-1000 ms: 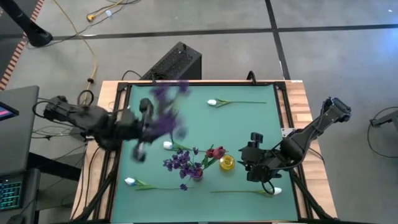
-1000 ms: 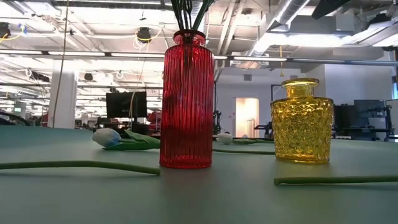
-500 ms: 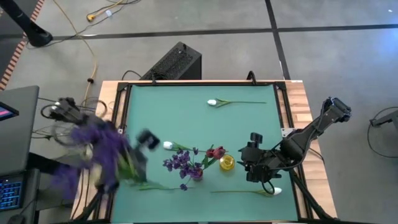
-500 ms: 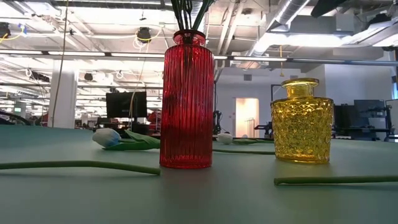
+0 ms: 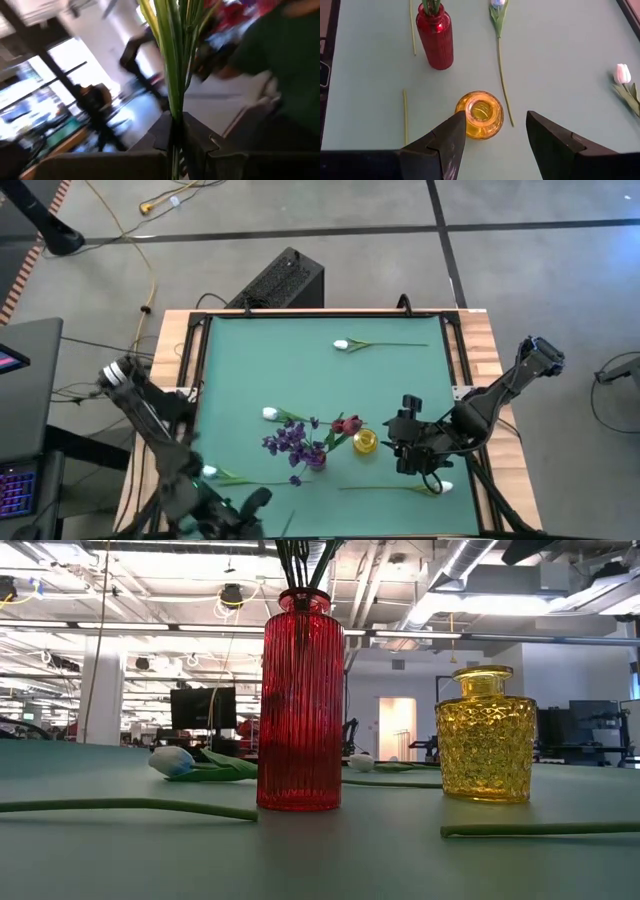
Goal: Sort flowers into vase by color
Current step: Put the violet flowers into the red flower vase
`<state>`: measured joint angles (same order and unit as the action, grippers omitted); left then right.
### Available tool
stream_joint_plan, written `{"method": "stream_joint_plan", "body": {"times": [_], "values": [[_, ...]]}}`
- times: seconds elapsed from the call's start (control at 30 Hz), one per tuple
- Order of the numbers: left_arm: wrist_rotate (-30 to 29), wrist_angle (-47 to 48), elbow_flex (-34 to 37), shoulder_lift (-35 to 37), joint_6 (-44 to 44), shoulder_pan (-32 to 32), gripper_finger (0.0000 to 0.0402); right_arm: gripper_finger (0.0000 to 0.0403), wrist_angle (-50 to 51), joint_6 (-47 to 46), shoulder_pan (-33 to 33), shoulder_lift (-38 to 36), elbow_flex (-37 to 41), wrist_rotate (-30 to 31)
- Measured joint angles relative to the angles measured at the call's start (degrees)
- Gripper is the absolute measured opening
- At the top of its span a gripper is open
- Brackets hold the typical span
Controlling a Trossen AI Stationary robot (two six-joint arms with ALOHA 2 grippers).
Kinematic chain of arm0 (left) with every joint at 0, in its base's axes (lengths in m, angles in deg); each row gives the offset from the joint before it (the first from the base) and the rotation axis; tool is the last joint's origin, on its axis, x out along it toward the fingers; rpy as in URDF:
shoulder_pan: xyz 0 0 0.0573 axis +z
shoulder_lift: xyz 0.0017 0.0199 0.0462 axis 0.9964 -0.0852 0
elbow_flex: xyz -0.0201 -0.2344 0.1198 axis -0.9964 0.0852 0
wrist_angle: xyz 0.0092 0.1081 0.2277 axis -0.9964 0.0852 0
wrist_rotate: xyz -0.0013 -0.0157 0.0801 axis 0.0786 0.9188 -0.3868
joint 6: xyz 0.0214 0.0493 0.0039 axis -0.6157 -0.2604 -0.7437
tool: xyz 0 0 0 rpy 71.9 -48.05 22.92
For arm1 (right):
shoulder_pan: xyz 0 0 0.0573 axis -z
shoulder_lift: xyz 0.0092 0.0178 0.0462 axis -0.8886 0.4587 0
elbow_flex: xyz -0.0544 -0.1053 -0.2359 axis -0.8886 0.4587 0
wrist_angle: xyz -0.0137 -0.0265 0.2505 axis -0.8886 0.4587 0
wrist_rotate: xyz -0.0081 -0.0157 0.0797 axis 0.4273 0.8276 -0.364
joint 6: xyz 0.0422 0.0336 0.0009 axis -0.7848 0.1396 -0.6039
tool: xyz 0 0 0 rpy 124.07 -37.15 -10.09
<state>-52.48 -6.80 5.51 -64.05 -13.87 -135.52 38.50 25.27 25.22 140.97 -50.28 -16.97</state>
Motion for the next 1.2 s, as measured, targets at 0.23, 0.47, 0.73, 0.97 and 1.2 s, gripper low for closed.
{"method": "stream_joint_plan", "body": {"times": [0.23,0.47,0.73,0.97,1.2], "values": [[-9.67,-12.15,-0.02,-8.64,-3.30,0.44,0.0013,0.0234,-0.28,0.90,0.11,1.92,0.00,0.05],[-17.48,-14.09,0.02,-13.52,-3.08,5.12,0.0013,0.0234,-7.14,5.74,0.13,6.26,0.00,0.60],[-24.16,-13.16,0.00,-13.67,-5.26,6.14,0.0013,0.0234,-21.57,14.95,-4.68,7.07,4.75,4.53],[-26.33,-11.06,0.00,-13.71,-5.51,6.33,0.0013,0.0234,-59.43,23.52,-4.21,7.10,20.51,4.21],[-26.58,-15.98,3.26,-13.73,-6.67,8.28,0.0013,0.0234,-70.08,25.93,-1.03,9.87,23.10,2.02]]}}
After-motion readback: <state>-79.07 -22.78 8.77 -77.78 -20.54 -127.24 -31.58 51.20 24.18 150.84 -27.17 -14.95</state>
